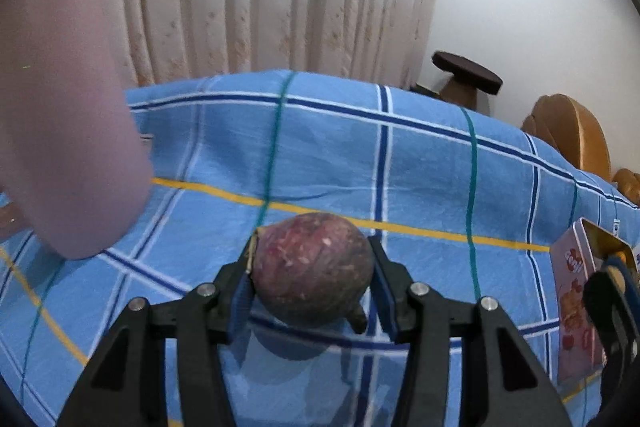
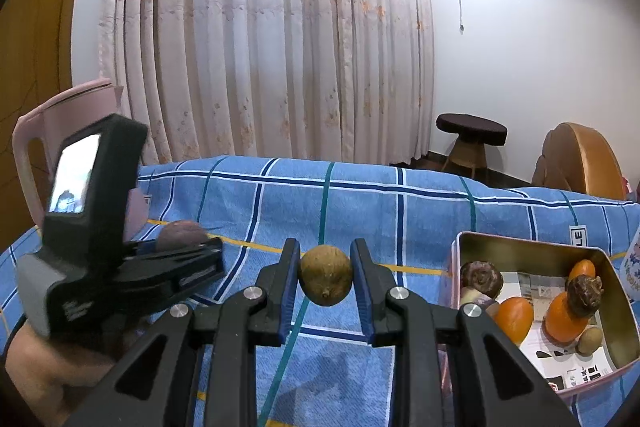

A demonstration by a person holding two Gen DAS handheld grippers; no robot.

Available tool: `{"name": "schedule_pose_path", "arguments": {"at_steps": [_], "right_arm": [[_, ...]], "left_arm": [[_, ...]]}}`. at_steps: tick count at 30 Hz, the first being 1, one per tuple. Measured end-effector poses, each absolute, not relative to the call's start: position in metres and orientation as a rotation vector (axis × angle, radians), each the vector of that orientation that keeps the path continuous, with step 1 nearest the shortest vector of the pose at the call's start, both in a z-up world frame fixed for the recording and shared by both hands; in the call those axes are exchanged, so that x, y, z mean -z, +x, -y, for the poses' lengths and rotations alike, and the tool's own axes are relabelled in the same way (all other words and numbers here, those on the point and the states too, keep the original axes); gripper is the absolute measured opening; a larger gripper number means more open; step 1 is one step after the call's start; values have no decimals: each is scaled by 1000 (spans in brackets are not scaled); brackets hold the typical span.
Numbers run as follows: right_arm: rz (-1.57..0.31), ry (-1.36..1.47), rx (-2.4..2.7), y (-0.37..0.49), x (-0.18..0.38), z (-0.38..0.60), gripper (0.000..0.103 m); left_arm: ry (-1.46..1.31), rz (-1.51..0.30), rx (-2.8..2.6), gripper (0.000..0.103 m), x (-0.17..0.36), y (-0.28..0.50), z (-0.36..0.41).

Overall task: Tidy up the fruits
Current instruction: 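Carry the kiwi-like fruit over the tin with the right tool while the left tool carries the purple fruit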

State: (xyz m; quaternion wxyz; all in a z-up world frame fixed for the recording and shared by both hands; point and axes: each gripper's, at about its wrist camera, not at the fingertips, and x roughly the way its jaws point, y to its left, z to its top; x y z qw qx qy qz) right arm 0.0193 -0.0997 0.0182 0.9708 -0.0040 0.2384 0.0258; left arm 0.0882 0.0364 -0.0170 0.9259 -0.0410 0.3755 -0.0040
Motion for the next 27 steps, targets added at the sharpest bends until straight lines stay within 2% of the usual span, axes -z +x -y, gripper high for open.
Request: {"name": "schedule_pose_path", "arguments": {"at_steps": [13, 27], "right_arm": [[-451, -53, -77, -1, -21, 86, 28], [-452, -64, -87, -31, -23, 96, 28]], "left_arm": [[-100, -678, -84, 52, 9, 39, -56], [-75, -643, -73, 52, 8, 11, -41]]}}
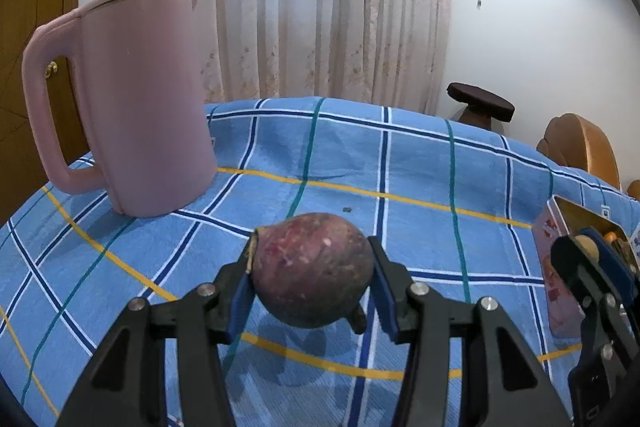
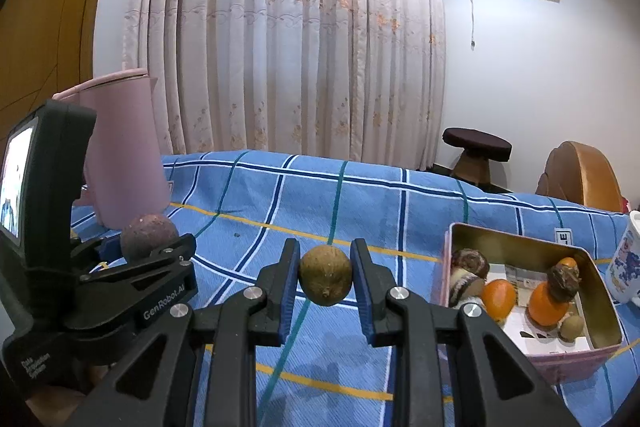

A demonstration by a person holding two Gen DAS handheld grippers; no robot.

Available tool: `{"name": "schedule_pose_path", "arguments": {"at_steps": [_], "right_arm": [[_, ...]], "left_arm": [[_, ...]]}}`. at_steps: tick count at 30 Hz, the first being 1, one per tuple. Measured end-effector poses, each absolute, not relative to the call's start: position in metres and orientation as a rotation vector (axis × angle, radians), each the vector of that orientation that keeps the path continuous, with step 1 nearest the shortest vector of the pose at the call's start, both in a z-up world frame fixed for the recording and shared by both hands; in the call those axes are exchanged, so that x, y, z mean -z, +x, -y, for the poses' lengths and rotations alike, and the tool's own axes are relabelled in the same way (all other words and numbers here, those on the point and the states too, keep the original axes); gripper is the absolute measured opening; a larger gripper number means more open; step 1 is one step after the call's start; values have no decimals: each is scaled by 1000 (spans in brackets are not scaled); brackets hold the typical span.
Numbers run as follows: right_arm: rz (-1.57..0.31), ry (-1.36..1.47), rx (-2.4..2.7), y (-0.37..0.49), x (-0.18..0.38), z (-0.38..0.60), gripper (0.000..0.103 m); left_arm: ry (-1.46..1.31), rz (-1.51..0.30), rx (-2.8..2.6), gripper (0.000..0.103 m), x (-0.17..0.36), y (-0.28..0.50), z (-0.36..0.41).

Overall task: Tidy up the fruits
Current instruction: 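Carry the kiwi-like fruit over the tin with the right tool while the left tool carries the purple fruit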

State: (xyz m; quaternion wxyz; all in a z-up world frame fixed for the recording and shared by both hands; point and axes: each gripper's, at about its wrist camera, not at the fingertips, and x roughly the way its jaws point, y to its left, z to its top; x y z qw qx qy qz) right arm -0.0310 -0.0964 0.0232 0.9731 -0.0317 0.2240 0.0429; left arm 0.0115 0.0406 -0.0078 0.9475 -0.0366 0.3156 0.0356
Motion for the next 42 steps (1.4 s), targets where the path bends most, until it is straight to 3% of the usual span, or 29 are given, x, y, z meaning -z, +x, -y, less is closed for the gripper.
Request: {"name": "schedule_pose_path", "arguments": {"at_steps": [42], "right_arm": [[-399, -28, 44, -77, -40, 228, 28]], "left_arm": [[36, -568, 132, 53, -5, -25, 90]]}}
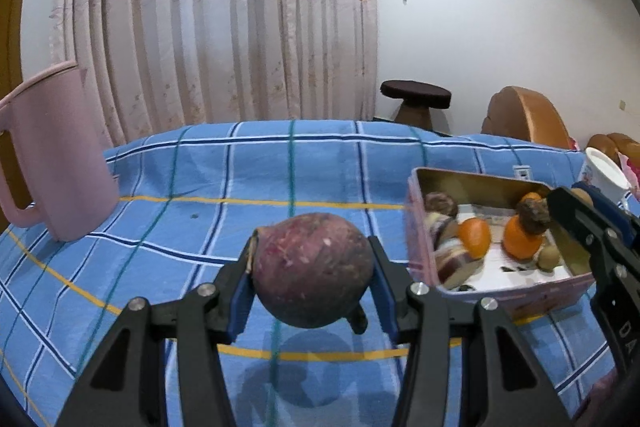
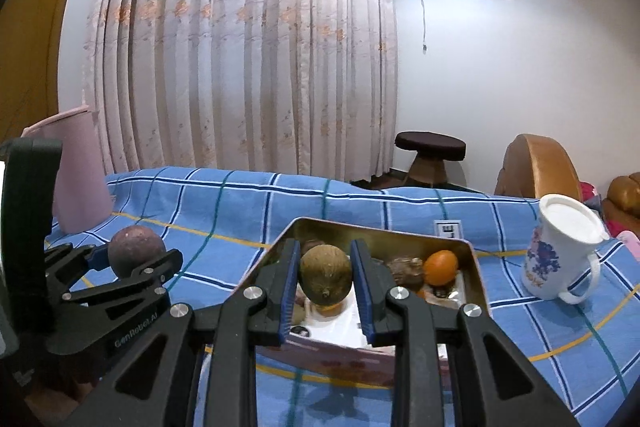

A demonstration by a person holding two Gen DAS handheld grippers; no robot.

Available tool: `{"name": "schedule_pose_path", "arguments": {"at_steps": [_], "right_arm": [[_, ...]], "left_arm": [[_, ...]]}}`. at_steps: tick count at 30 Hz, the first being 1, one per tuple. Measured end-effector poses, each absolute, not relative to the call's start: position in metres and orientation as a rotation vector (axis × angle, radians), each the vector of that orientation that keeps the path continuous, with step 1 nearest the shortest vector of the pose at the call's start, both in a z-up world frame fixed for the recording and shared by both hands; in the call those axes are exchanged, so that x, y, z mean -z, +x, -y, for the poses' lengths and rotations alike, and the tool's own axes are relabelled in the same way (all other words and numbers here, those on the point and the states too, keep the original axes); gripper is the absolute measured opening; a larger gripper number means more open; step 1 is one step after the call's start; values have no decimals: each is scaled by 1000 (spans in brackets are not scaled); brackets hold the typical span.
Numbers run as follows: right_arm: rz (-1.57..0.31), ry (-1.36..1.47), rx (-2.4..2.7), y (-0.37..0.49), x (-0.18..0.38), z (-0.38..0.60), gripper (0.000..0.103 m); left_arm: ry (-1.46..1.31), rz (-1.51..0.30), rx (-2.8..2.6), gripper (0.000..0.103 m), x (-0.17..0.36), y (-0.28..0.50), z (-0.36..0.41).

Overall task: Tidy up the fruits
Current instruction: 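Carry the kiwi-like fruit over the tin with the right tool while the left tool carries the purple fruit, then lower the kiwi-like fruit into the tin and open the right tool while the left tool releases the purple fruit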

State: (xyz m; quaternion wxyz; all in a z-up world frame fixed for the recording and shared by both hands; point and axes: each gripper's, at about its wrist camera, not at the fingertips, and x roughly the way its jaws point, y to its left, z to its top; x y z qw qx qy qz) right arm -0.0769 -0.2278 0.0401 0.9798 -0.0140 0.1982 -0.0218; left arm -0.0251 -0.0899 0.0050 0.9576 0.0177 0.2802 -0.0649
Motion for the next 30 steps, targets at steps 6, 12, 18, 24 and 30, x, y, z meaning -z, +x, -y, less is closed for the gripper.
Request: {"name": "schedule_pose_path", "arguments": {"at_steps": [6, 12, 18, 24, 30], "right_arm": [[-383, -21, 83, -78, -44, 247, 28], [-366, 8, 149, -77, -50, 272, 28], [-355, 25, 219, -74, -54, 294, 28], [-367, 34, 265, -68, -53, 309, 28], [-390, 25, 270, -55, -48, 309, 28]], "left_arm": [[38, -542, 170, 53, -11, -24, 109], [53, -511, 243, 53, -18, -21, 136], [64, -524, 289, 53, -17, -12, 163], [61, -526, 308, 53, -18, -2, 184], [50, -547, 328, 53, -13, 7, 189]]}}
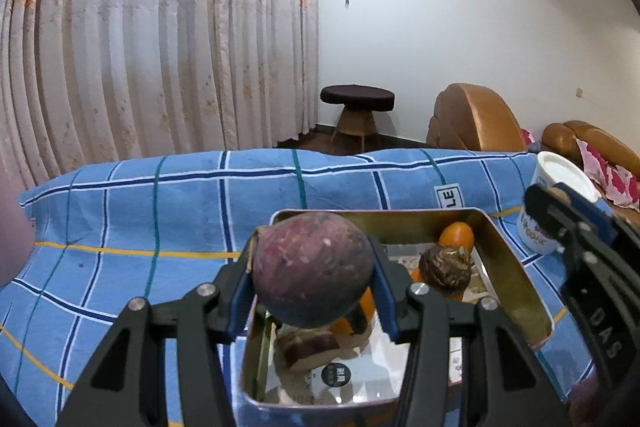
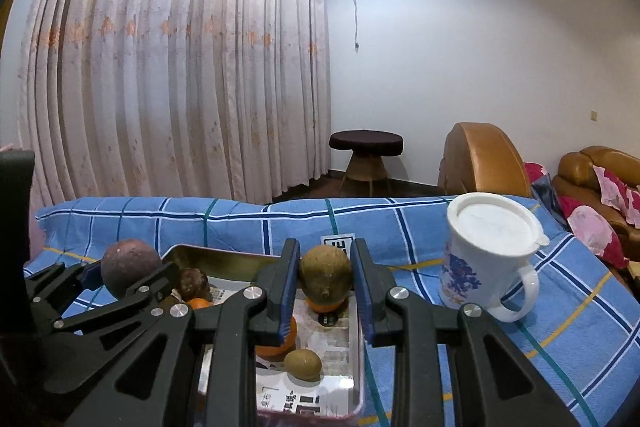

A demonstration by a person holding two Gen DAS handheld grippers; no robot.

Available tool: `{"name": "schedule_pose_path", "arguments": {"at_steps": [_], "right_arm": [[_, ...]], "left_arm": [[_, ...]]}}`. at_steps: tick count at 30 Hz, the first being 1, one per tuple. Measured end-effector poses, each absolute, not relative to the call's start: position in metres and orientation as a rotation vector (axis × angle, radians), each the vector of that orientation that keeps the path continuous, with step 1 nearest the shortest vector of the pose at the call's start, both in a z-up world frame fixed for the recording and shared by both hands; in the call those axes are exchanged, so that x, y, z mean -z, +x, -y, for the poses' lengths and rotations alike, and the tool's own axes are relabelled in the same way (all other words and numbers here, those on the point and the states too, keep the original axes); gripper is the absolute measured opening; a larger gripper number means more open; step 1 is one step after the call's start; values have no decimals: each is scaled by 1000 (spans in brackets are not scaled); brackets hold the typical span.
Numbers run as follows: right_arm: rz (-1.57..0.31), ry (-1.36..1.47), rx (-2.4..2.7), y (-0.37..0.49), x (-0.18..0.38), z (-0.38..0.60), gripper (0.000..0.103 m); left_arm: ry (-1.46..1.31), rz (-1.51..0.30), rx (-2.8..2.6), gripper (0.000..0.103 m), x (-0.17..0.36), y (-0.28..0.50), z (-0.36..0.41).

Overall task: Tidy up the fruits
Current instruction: 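Lower the kiwi-like fruit into the tin and open the right tool while the left tool releases the purple fruit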

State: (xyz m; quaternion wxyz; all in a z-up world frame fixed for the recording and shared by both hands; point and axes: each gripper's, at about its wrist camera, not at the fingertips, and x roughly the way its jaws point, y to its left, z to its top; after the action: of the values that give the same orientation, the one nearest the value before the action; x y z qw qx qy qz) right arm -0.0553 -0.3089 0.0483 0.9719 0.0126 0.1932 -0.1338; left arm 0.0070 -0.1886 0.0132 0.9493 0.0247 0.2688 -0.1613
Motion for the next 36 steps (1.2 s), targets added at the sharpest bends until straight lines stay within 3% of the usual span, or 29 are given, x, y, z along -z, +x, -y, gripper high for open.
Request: {"name": "schedule_pose_path", "arguments": {"at_steps": [12, 28, 34, 36], "right_arm": [[-562, 94, 160, -24, -20, 309, 28], [-565, 119, 74, -10, -19, 303, 29], [-608, 279, -47, 8, -10, 322, 29], [-647, 412, -148, 14, -4, 332, 37]], "left_arm": [[42, -616, 346, 53, -5, 20, 187], [27, -641, 337, 52, -3, 25, 181], [6, -661, 332, 52, -1, 29, 177], [28, -644, 331, 62, -3, 25, 180]]}}
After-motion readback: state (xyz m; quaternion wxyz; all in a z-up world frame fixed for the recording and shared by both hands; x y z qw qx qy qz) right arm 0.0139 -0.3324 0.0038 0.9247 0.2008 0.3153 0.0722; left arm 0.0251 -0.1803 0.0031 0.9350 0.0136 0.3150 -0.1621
